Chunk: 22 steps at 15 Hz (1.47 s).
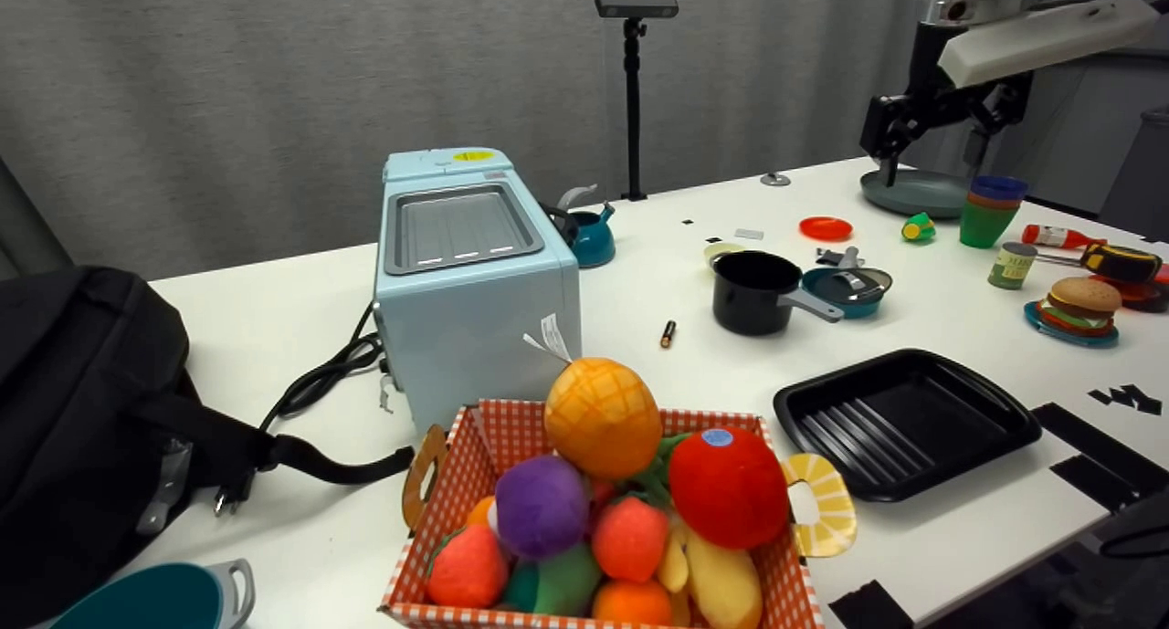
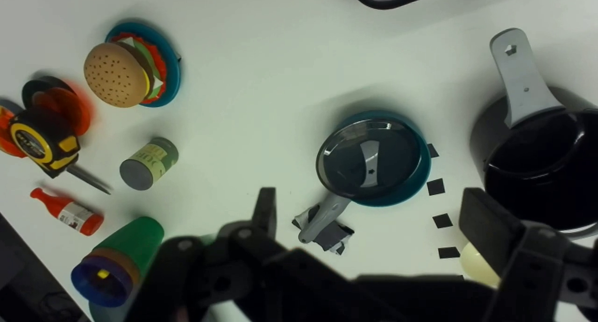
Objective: Pick up the lid and close the pot
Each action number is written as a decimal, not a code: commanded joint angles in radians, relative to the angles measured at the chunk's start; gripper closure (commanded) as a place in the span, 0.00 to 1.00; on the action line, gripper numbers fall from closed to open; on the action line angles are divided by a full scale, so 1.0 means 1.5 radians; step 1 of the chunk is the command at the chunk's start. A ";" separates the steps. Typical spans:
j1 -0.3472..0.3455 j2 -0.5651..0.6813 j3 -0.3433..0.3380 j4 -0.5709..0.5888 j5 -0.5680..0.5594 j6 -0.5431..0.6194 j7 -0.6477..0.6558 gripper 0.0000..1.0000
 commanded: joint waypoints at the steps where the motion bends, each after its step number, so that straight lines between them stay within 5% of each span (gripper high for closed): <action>1: -0.008 0.083 -0.007 0.106 0.090 -0.030 -0.119 0.00; 5: -0.001 0.157 -0.022 0.196 0.145 -0.064 -0.190 0.00; 22: 0.010 0.365 -0.062 0.390 0.166 -0.108 -0.187 0.00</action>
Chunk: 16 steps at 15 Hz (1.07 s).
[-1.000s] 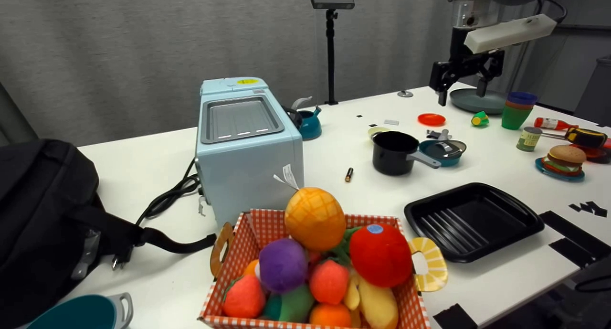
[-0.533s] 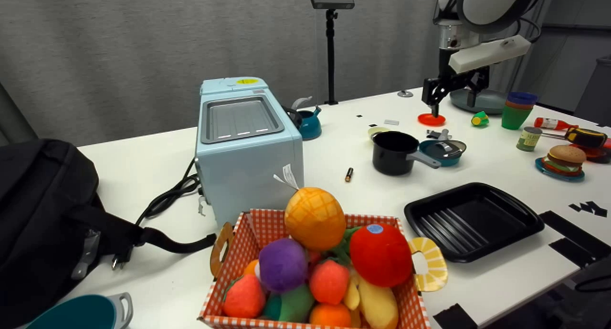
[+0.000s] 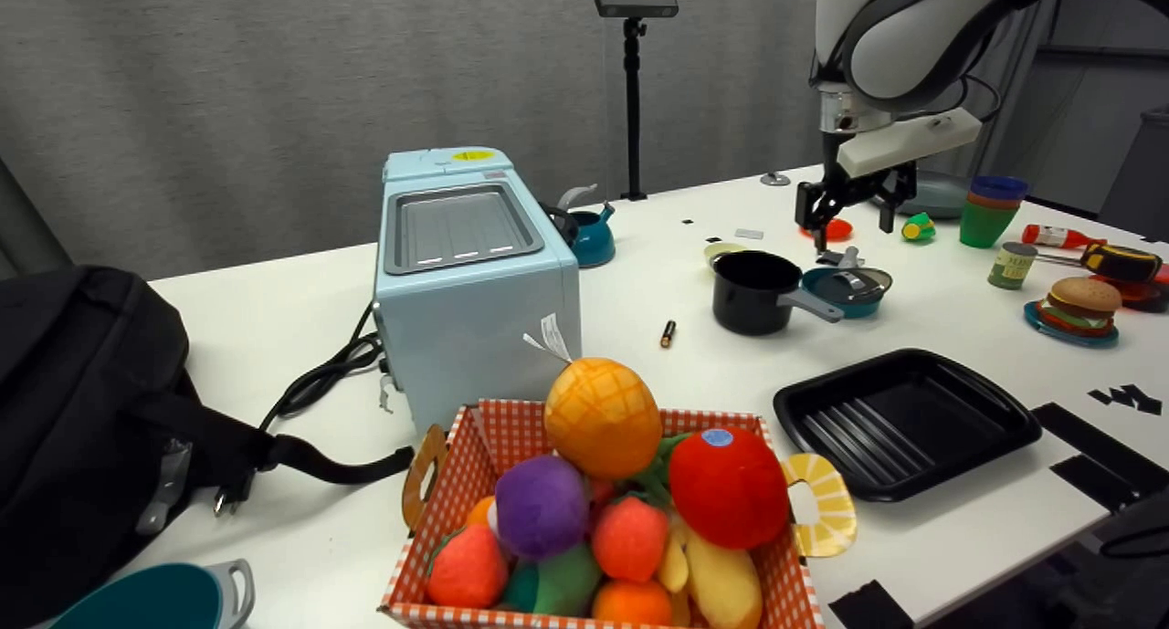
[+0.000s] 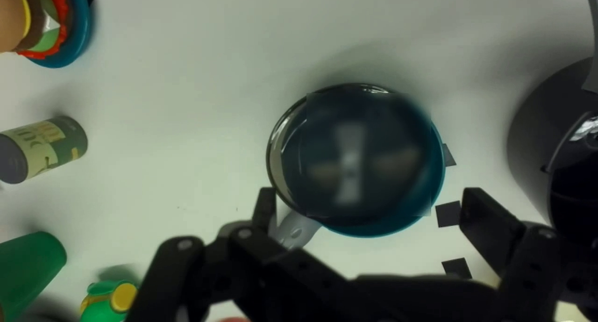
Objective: Pick up the lid and close the pot
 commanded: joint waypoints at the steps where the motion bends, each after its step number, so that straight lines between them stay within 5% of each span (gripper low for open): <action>1: 0.008 0.054 -0.019 0.075 0.030 -0.039 -0.018 0.00; 16: 0.011 0.168 -0.044 0.185 0.029 -0.136 -0.001 0.00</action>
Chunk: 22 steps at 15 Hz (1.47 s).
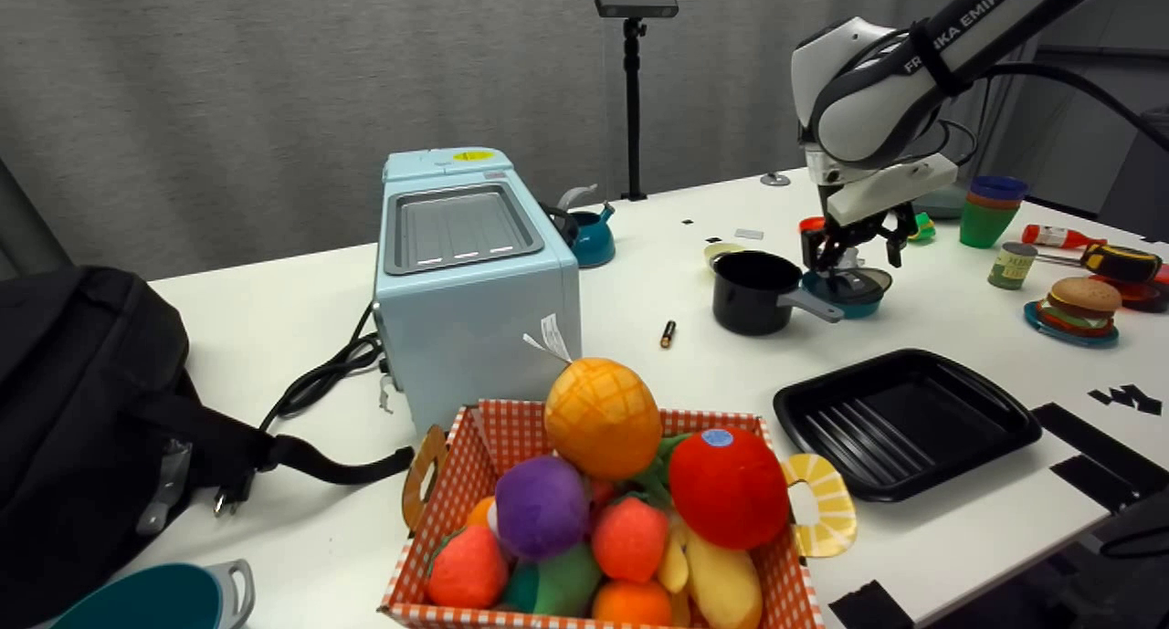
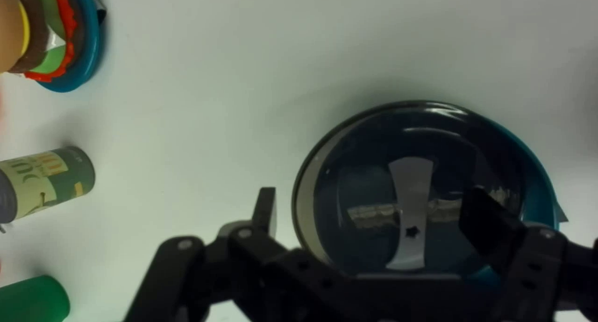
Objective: Pick up the lid and close the pot
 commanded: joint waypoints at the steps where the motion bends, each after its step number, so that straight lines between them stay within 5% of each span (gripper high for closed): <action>1: 0.011 0.034 -0.015 0.051 0.018 -0.040 -0.002 0.00; 2: 0.010 0.036 -0.015 0.056 0.018 -0.043 -0.002 0.01; 3: 0.010 0.039 -0.015 0.061 0.018 -0.047 -0.003 0.25; 5: 0.011 0.041 -0.015 0.065 0.016 -0.050 -0.003 0.29; 14: 0.013 0.040 -0.014 0.083 0.016 -0.065 -0.001 0.96; 22: 0.020 -0.030 -0.008 0.081 0.019 -0.063 -0.002 0.96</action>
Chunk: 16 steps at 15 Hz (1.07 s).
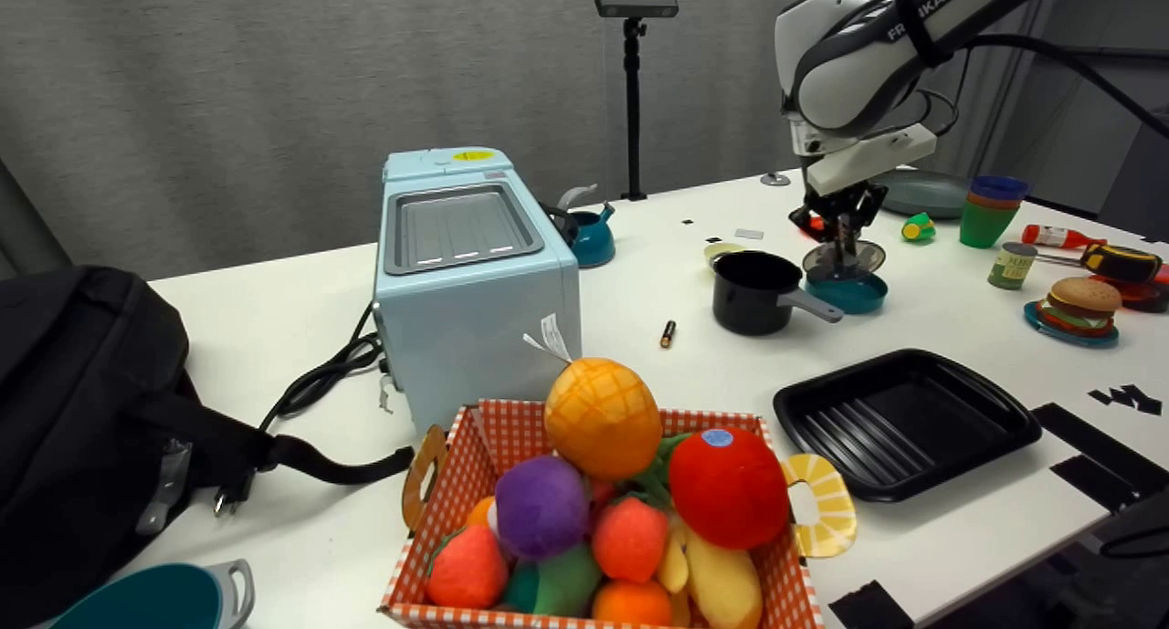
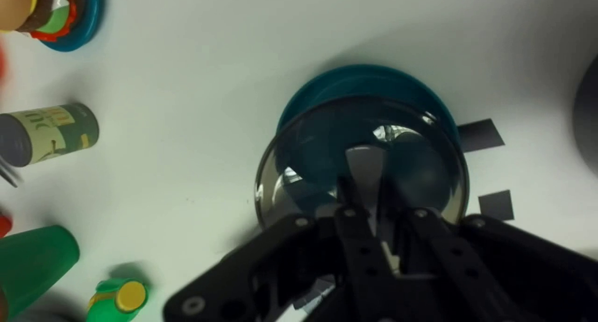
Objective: Pick up the lid and close the pot
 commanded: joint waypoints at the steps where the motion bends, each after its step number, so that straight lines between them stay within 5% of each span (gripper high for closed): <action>1: 0.015 -0.043 -0.006 0.005 0.018 -0.019 -0.003 0.96; 16: 0.092 -0.114 0.032 -0.106 0.018 0.157 -0.006 0.96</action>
